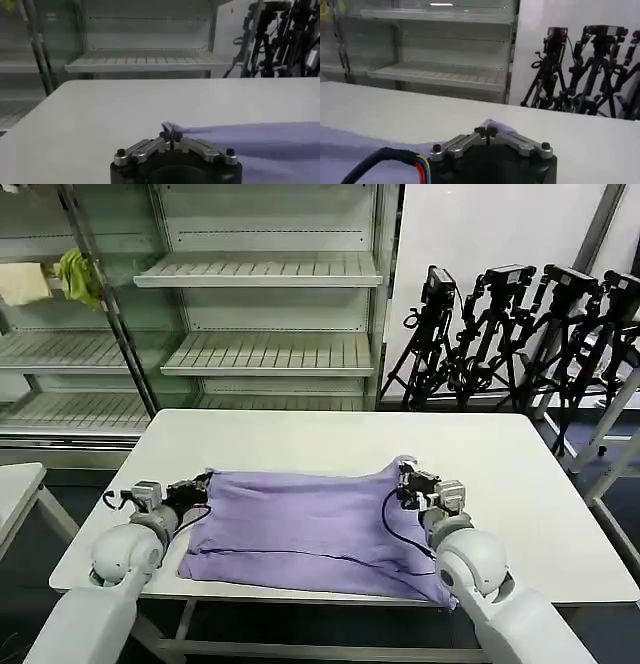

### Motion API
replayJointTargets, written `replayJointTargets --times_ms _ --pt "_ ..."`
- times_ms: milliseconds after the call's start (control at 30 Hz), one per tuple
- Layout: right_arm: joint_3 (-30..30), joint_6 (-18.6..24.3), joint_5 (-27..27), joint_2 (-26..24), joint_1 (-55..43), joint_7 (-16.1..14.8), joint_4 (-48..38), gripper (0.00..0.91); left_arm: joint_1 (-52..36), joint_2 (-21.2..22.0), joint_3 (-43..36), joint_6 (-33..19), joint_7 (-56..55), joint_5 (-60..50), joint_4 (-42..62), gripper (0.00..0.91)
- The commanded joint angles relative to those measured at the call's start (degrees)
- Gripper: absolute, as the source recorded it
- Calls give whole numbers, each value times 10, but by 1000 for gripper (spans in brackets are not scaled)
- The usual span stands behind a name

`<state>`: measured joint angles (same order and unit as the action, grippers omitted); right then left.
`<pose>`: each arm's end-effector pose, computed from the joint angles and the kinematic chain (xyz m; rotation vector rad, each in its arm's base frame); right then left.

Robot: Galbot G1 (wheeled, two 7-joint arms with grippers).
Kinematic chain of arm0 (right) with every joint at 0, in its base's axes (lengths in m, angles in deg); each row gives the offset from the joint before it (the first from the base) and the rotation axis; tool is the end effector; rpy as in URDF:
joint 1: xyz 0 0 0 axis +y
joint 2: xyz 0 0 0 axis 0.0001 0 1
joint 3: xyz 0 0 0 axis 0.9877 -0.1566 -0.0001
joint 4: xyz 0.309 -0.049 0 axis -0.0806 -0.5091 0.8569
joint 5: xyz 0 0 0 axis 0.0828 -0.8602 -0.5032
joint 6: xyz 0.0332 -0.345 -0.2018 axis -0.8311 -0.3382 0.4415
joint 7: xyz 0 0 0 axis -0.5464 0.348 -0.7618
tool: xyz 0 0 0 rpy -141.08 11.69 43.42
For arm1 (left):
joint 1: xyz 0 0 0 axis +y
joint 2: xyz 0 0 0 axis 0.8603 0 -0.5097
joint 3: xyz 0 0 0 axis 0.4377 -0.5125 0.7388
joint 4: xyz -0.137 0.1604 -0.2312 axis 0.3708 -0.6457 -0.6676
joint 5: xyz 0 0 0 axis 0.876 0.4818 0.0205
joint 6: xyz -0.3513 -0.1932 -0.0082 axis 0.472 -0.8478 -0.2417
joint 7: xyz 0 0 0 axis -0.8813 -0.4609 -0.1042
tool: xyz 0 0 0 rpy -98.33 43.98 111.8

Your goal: Fold and organize the clothes.

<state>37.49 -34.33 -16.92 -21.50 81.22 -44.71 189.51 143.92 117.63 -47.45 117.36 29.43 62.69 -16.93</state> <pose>0.3739 0.0347 -0.1539 0.2619 -2.8639 0.1304 0.4156 0.0972 -0.2019 -0.1989 -2.7276 -0.0022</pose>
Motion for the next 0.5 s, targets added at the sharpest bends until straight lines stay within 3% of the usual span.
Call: replayJointTargets --times_ms 33,500 --pt "6 1 0 -6 9 0 21 0 57 -3 32 3 -2 8 -84 0" --pt "34 1 -2 -59 95 -6 94 0 152 -21 85 8 -10 25 -188 10"
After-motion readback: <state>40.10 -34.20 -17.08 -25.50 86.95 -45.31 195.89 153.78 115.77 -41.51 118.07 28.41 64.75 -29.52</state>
